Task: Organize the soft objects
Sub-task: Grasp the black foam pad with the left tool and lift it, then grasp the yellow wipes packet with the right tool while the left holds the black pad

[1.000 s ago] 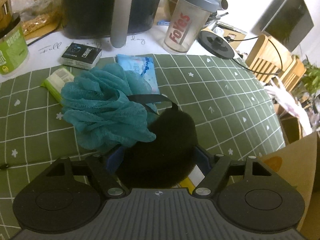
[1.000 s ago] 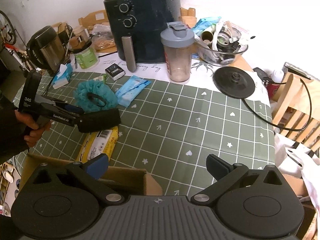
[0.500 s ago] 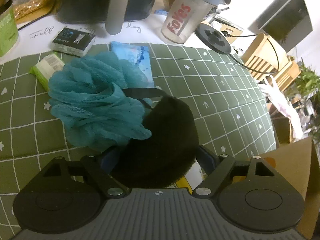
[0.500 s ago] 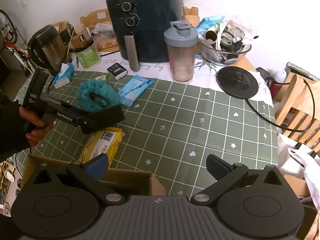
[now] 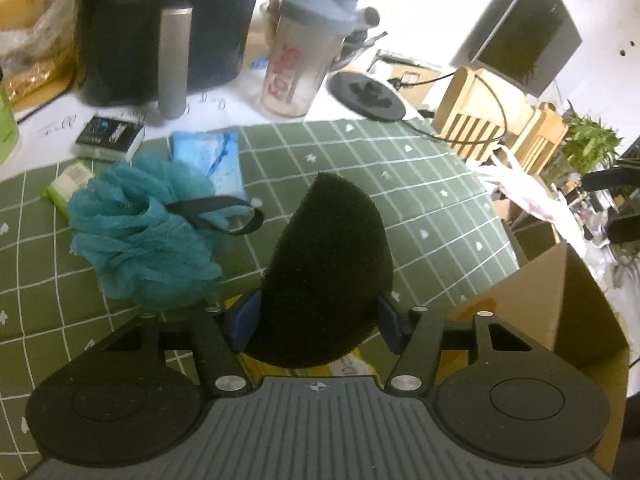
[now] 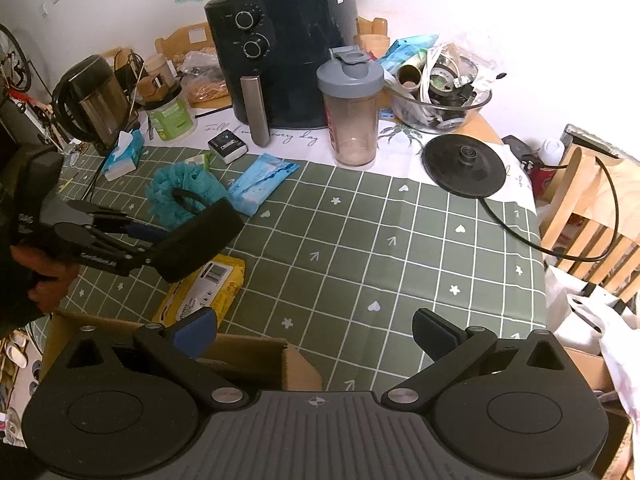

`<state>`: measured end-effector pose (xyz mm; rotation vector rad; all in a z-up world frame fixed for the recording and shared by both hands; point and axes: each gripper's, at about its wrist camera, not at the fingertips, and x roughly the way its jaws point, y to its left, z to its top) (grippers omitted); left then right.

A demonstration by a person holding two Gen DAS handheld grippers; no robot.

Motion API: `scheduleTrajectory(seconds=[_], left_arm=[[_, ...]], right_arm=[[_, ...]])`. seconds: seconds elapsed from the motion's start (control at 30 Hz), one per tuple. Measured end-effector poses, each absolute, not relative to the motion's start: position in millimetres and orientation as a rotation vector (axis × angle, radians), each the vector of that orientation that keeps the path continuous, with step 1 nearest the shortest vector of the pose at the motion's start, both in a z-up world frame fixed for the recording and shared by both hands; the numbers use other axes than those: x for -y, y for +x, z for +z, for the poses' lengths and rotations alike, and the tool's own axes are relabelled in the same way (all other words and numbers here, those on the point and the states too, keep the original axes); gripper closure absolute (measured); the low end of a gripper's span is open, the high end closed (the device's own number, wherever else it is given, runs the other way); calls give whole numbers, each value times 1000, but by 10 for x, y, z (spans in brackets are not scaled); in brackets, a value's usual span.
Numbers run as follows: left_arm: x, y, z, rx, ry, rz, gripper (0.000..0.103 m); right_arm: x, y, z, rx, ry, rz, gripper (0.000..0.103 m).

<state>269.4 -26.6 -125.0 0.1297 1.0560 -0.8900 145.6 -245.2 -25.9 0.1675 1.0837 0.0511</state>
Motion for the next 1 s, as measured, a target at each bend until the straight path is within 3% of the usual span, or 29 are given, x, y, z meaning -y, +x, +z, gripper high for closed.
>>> scheduleTrajectory(seconds=[1.0], left_arm=[[-328,1838,-346,-862,-15,-472,44]], right_arm=[[1908,2018,-42,-1162,108,239,0]])
